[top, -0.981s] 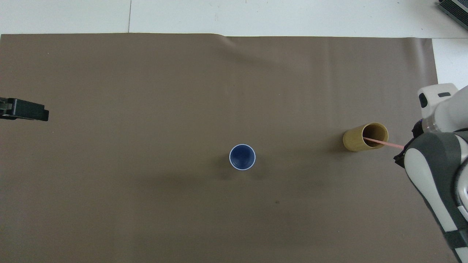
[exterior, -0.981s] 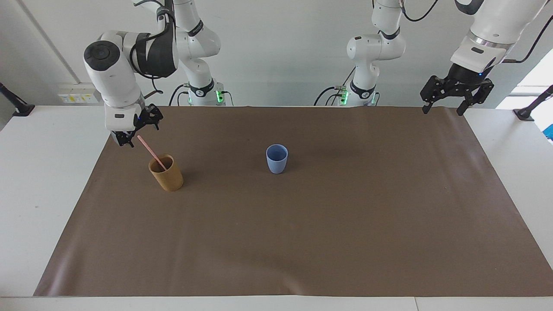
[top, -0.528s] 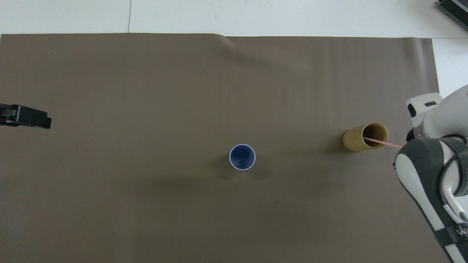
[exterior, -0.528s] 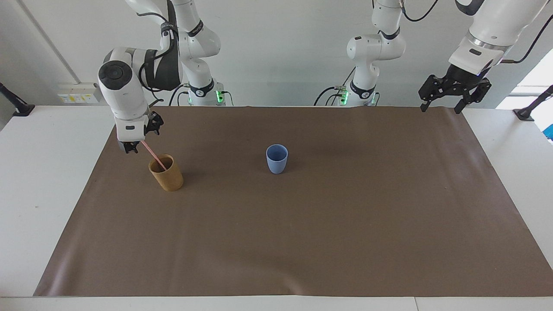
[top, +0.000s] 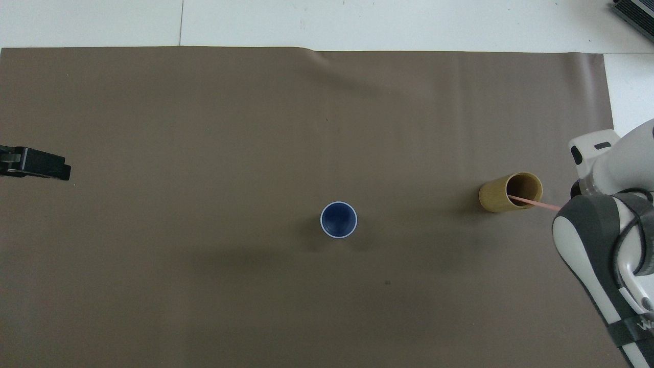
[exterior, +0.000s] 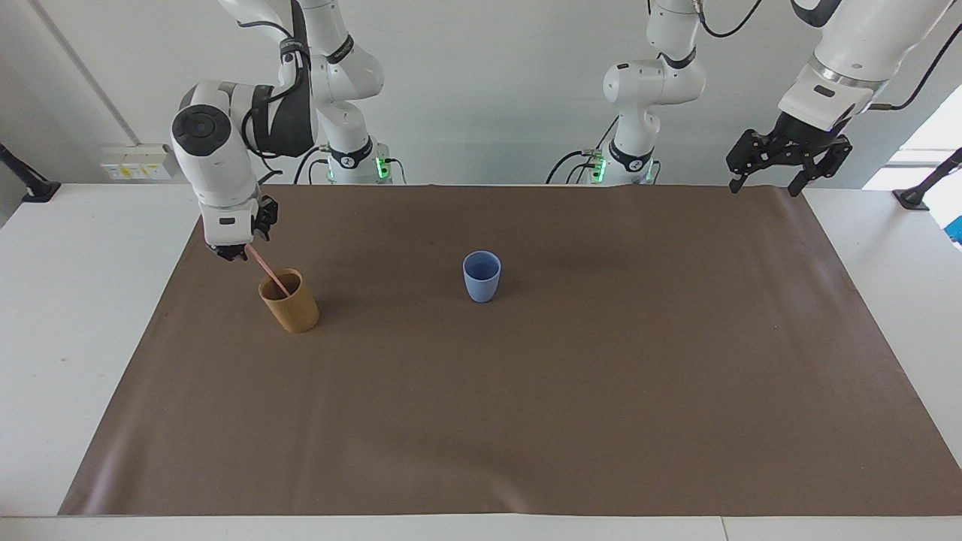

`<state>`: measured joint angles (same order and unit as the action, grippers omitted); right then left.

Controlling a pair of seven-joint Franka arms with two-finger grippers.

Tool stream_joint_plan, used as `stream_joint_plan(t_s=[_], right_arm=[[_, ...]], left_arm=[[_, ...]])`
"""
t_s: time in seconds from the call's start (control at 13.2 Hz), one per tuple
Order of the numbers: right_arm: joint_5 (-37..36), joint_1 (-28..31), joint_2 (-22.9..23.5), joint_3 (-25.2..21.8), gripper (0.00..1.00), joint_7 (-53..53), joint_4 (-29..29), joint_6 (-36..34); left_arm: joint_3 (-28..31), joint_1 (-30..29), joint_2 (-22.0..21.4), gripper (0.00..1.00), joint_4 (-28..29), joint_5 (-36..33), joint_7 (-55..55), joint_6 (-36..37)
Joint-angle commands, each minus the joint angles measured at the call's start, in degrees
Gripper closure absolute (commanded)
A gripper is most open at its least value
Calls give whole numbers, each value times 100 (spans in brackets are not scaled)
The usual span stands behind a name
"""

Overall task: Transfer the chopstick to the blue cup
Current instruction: 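Grasp the pink straw in the tan tube with the right gripper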

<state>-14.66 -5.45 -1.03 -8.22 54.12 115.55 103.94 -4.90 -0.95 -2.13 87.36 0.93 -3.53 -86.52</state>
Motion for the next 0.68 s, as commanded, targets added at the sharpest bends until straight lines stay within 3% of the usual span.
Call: stream_joint_plan(t_s=[0.0,0.3,0.6], right_arm=[[-89,44,6,31,100,72,-102,-101],[-81,18,16,40,100,64,-568,-654],[7,-9,-72,66,100,-191,-1445,-1751]], left_arm=[[-55,-72,2,0,-105,-57,-51,153],[-55,-72,2,0,-105,-57,-51,153],[-55,-80,2,0,-105,-57,-51,153]])
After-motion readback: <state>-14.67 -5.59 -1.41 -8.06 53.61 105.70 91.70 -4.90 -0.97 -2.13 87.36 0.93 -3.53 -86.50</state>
